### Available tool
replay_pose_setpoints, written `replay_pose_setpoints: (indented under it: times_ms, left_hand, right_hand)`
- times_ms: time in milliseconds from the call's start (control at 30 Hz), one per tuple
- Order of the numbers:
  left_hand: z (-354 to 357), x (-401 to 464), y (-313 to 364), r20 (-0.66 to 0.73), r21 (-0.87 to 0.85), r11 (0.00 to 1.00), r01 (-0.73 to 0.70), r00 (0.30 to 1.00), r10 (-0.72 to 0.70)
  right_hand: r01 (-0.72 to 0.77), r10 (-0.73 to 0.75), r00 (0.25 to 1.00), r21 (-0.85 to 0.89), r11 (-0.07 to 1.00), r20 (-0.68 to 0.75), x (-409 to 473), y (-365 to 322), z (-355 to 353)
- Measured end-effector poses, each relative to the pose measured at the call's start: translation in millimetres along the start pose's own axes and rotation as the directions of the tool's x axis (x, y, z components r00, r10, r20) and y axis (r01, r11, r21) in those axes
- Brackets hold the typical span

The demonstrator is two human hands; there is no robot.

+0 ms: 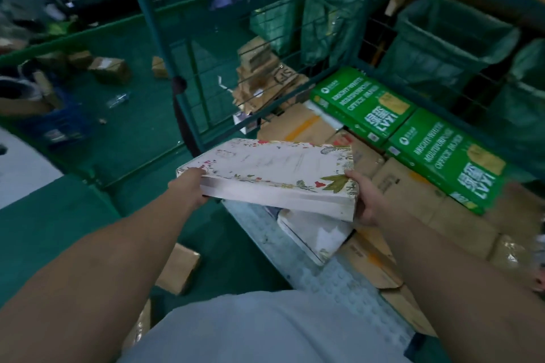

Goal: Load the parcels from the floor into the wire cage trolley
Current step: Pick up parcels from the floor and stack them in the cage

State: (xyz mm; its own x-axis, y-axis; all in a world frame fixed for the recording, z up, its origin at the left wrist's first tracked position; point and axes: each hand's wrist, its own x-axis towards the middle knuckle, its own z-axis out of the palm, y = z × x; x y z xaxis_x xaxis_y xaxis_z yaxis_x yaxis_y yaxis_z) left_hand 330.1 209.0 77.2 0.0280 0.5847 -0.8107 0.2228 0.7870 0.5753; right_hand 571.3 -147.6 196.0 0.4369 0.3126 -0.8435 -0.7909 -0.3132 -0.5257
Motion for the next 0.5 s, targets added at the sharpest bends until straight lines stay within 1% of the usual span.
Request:
replay_pose_setpoints:
  times_ms: [67,133,200,267,333,400,500]
  left_hand:
    - [49,-17,8,0.012,0.016,0.999,-0.036,0.999,0.036]
    - [78,-68,17,0.012,0.016,0.997,-0.079,0.997,0.079]
    - [113,-92,20,0.029,0.028,0.991,-0.134,0.991,0.133]
    - [138,-102,23,0.048,0.011,0.99,-0.143,0.989,0.143]
    - [157,-103,28,0.064,0.04,0.99,-0.137,0.989,0.134]
    - [181,-100,37,0.092,0.079,0.988,-0.132,0.988,0.125]
    - [215,-87,48,0.108,0.146,0.976,-0.161,0.983,0.146]
  right_hand:
    - [0.009,-0.008,1.0,0.043,0.999,-0.026,4,-14,-32]
    - [-0.001,0.005,0.998,0.057,0.998,-0.059,11,-17,-50]
    - [-0.024,0.029,0.997,0.068,0.997,-0.068,18,-22,-73]
    - [-0.067,0.071,0.997,0.103,0.992,-0.041,28,-23,-90]
    - [-0.093,0.096,0.995,0.106,0.99,-0.018,30,-27,-101]
    - [-0.107,0.112,0.993,0.122,0.987,-0.033,37,-31,-111]
    - [-0.138,0.153,0.985,0.168,0.976,-0.079,49,-36,-121]
